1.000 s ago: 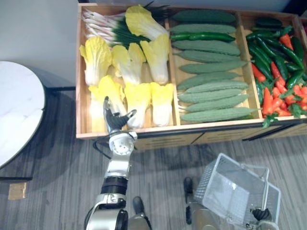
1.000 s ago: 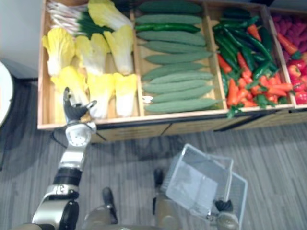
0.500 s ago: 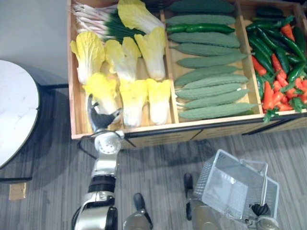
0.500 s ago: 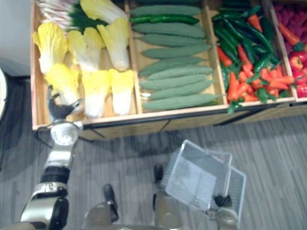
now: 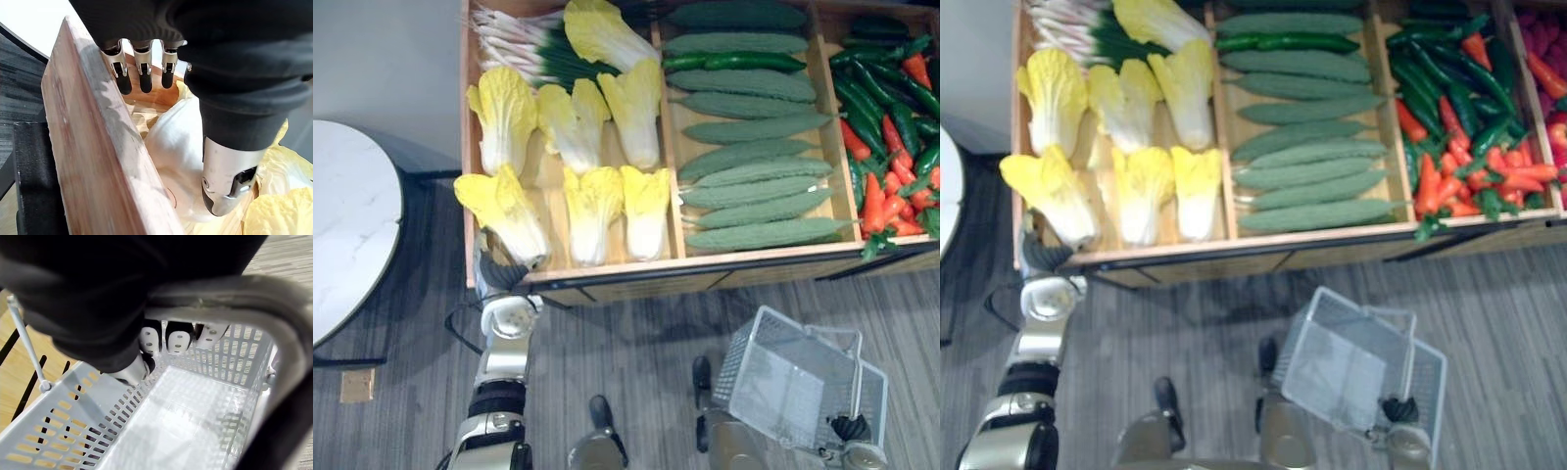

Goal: Pick vegetable in the basket

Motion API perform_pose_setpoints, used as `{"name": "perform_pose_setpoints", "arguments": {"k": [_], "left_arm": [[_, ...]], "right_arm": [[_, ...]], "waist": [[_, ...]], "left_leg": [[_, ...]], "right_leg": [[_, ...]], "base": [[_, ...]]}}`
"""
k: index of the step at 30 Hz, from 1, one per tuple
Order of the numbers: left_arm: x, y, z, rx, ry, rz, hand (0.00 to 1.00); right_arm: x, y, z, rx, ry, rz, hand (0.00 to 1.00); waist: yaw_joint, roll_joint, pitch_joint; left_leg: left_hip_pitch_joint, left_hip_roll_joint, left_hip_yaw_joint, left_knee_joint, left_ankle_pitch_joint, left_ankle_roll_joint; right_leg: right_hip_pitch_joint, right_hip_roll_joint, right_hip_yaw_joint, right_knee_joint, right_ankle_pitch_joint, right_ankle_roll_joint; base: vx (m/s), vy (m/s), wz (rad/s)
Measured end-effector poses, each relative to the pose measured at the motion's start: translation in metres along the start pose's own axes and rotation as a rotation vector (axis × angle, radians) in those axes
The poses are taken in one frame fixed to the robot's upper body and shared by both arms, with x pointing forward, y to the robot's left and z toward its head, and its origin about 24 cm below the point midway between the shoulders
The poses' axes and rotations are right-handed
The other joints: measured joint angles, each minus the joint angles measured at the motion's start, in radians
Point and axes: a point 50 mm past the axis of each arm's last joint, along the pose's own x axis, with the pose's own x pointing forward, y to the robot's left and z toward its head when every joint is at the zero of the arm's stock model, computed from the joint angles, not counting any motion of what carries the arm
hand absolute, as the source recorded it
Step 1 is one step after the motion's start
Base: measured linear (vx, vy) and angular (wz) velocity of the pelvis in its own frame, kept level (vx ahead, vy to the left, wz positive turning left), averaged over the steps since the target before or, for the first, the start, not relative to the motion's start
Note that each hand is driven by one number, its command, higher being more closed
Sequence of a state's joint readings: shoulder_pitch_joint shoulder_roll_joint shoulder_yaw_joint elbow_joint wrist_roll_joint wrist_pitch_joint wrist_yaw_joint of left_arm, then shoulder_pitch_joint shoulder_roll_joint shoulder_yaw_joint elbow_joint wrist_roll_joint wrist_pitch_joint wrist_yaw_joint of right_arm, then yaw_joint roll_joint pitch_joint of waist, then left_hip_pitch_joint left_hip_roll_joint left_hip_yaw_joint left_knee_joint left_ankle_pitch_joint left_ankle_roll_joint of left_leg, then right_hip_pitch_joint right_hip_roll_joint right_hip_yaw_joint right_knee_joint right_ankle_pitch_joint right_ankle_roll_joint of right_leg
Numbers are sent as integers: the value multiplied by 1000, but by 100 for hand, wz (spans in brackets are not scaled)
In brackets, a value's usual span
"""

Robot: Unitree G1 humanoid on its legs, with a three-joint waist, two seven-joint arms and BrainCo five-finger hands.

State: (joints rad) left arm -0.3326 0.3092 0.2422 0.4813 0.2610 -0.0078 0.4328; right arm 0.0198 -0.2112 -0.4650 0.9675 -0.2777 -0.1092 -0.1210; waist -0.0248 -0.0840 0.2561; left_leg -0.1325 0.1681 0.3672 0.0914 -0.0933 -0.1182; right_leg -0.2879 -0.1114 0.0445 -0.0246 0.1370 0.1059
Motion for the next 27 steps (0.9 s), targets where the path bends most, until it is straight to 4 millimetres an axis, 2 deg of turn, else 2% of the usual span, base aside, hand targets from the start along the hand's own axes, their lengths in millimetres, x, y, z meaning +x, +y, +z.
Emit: {"name": "perform_pose_setpoints", "arguments": {"k": [5,9,14,23,27], "left_arm": [[-7,-2,4,-30,-12,8,0],[-22,-1,37,-160,-126,69,0],[-38,-2,60,-290,-180,132,0],[-50,0,81,-427,-223,201,0],[-54,-6,83,-448,-211,187,0]], "right_arm": [[1,-4,2,-5,-10,-9,100],[-1,-6,-3,0,4,-17,100],[-2,-10,-11,25,41,-33,100],[-3,-9,-19,50,79,-38,100],[-5,-5,-23,52,91,-30,100]], "waist": [[1,13,1],[2,17,-1],[2,27,-7],[2,27,-17],[2,26,-52]], "left_leg": [[-2,0,-3,4,0,0],[-6,-3,-19,3,1,0],[-3,-4,-24,-1,4,1],[2,-3,-25,-12,11,0],[4,-2,-24,-21,15,-1]], "right_leg": [[-3,0,-2,6,-1,0],[-3,-1,-2,6,-1,0],[2,-1,-3,6,-1,1],[12,1,0,5,2,5],[12,3,0,-1,2,7]], "base": [[-6,-2,0],[-15,-2,4],[-4,0,1],[-15,-1,0],[0,0,0]]}}
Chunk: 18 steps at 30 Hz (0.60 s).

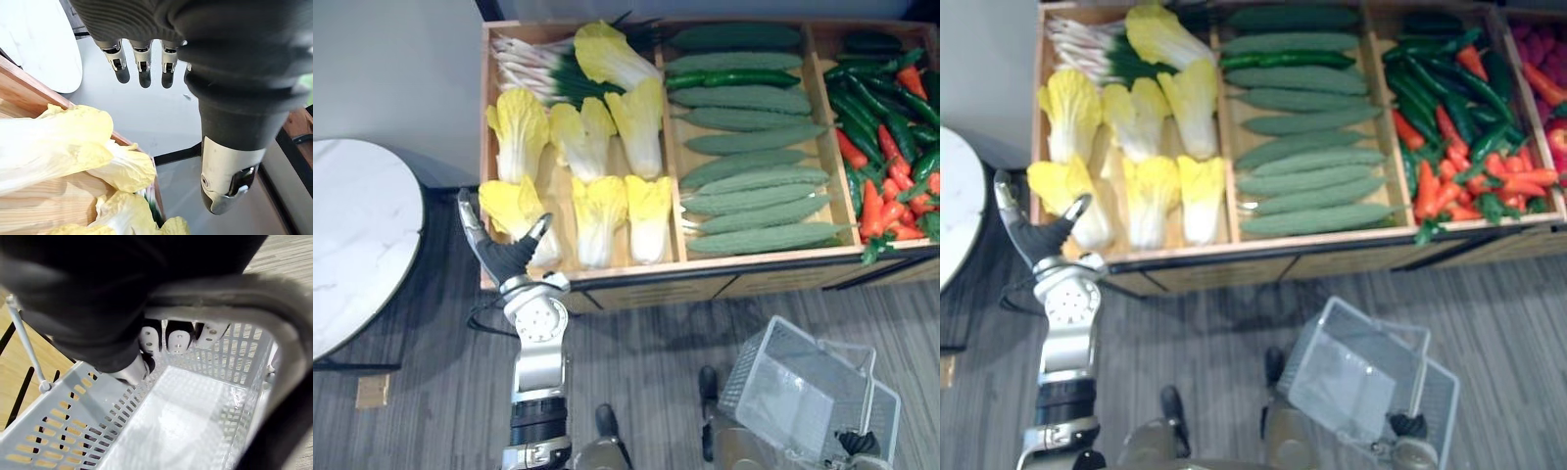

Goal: Pick vegetable in the basket

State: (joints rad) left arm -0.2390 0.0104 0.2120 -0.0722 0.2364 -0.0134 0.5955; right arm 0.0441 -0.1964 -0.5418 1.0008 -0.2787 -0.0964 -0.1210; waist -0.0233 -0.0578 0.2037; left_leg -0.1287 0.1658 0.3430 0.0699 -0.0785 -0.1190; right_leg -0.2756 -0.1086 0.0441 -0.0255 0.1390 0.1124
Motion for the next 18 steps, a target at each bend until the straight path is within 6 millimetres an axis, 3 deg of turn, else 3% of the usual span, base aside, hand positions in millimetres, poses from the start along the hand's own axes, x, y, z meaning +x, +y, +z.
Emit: {"name": "perform_pose_setpoints", "arguments": {"k": [8,18], "left_arm": [[-8,-15,-2,-3,17,-102,0],[-16,-37,-38,95,154,-218,0]], "right_arm": [[0,2,0,-8,-2,7,100],[-1,6,2,-29,-10,24,100]], "waist": [[0,-3,-7],[-5,-7,-17]], "left_leg": [[9,1,2,0,4,0],[9,0,13,1,4,-1]], "right_leg": [[1,0,3,0,3,4],[-5,1,18,-6,9,13]], "base": [[0,0,0],[-4,1,-3]]}}
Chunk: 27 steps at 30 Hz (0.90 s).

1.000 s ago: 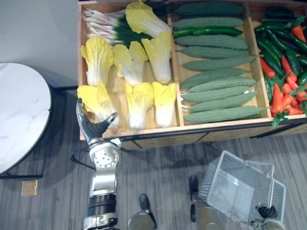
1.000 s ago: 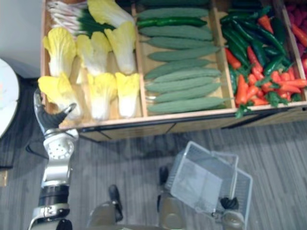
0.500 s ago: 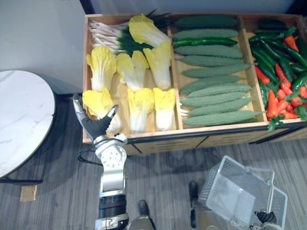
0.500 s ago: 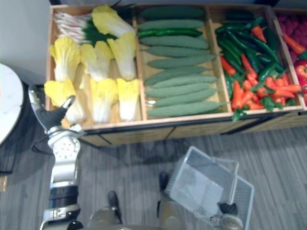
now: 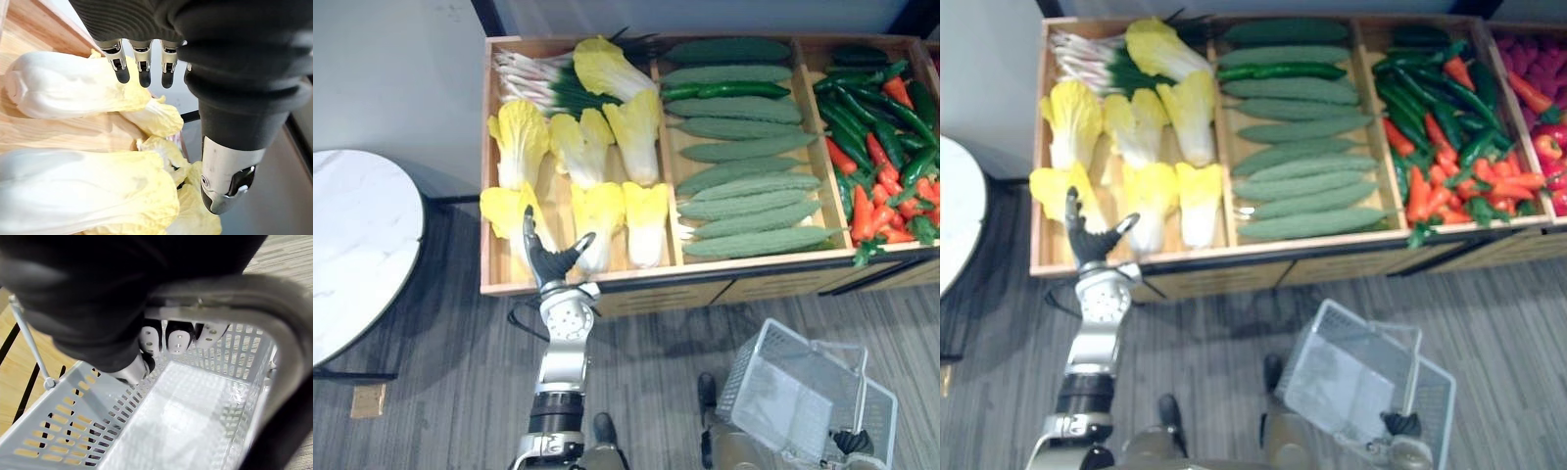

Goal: Pick vegetable in the basket

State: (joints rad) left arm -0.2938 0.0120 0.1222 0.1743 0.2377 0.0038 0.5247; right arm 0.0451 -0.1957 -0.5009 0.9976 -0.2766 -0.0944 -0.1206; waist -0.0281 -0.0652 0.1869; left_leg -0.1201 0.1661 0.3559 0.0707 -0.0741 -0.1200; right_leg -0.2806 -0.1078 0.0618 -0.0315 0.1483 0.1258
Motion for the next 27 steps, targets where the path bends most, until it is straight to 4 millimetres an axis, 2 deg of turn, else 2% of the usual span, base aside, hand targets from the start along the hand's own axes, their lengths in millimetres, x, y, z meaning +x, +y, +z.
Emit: {"name": "perform_pose_setpoints", "arguments": {"k": [10,22,24,27], "left_arm": [[7,-3,-25,84,98,-20,0],[19,-11,-28,112,134,-32,0],[22,-11,-30,139,144,-43,0],[30,-14,-29,168,151,-65,0]], "right_arm": [[0,3,2,-13,-10,12,100],[0,8,8,-18,-28,24,100],[1,11,12,-23,-39,33,100],[1,13,14,-28,-47,40,100]], "waist": [[-5,-13,-1],[-7,-30,3],[-22,-34,5],[-25,-39,9]], "left_leg": [[-5,-2,32,-11,0,0],[-19,-7,42,-15,1,1],[-18,-7,42,-15,1,1],[-18,-7,42,-14,1,1]], "right_leg": [[-29,4,30,0,5,6],[-51,1,41,0,9,12],[-50,0,42,0,9,12],[-51,-2,44,0,10,13]], "base": [[3,-3,-8],[1,0,-2],[0,0,0],[0,0,0]]}}
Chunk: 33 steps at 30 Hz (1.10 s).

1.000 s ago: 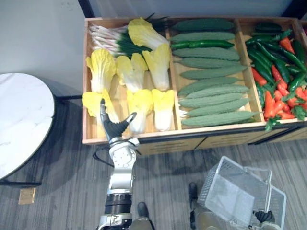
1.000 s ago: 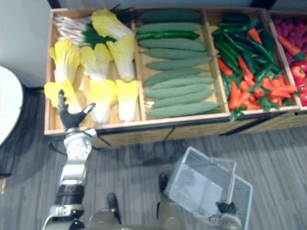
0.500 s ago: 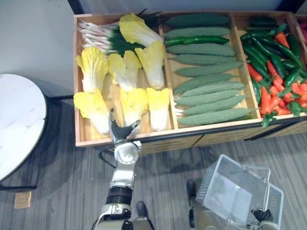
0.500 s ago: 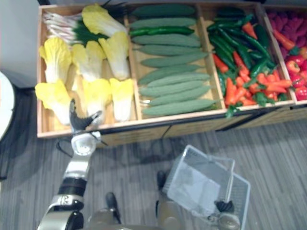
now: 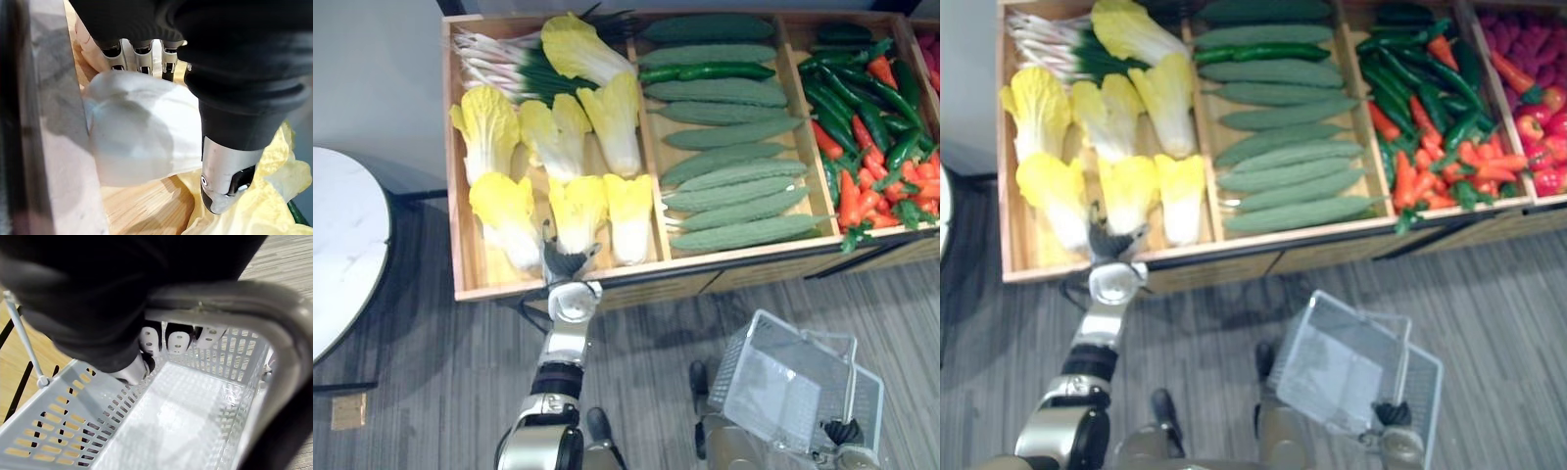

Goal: Pick vegetable in the basket

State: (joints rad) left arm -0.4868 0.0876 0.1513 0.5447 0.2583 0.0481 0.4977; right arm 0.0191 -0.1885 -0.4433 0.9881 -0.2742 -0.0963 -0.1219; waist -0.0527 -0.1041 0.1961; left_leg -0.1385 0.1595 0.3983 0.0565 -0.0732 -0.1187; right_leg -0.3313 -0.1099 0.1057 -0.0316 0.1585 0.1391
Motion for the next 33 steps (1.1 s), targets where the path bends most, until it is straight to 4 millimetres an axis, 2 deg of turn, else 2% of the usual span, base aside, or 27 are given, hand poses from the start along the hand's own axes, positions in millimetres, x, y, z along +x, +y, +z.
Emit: {"name": "perform_pose_setpoints", "arguments": {"k": [8,12,16,20,26,27,33], "left_arm": [[16,5,18,45,-36,15,0],[23,2,28,95,-62,-19,0],[34,-2,37,204,-79,-69,0],[45,-4,54,341,-126,-115,0],[47,-7,66,422,-178,-140,0],[46,-10,68,437,-189,-163,100],[42,-14,73,504,-270,-185,100]], "right_arm": [[2,0,13,7,-44,-5,100],[4,2,20,-3,-69,4,100],[5,4,28,-6,-94,9,100],[5,6,34,-16,-123,15,100],[5,3,38,-26,-144,11,100],[5,4,39,-29,-147,13,100],[5,6,42,-35,-168,29,100]], "waist": [[0,-2,50],[3,-2,52],[8,1,58],[12,3,84],[23,6,88],[30,5,88],[32,5,88]], "left_leg": [[0,2,2,2,0,-1],[-11,1,3,8,-1,-1],[-17,2,2,20,-4,0],[-24,7,1,24,-11,-1],[-38,11,1,32,1,-7],[-38,11,0,36,1,-6],[-51,10,-4,53,-11,1]], "right_leg": [[-1,1,2,0,0,0],[-11,0,4,2,4,0],[-13,-2,8,2,14,-1],[-15,-3,10,3,17,-2],[-28,-4,7,5,17,-2],[-26,-5,4,6,17,-2],[-24,-14,-7,9,17,-1]], "base": [[0,0,0],[0,0,0],[-27,-2,0],[-63,-19,1],[0,-3,1],[27,3,6],[7,9,6]]}}
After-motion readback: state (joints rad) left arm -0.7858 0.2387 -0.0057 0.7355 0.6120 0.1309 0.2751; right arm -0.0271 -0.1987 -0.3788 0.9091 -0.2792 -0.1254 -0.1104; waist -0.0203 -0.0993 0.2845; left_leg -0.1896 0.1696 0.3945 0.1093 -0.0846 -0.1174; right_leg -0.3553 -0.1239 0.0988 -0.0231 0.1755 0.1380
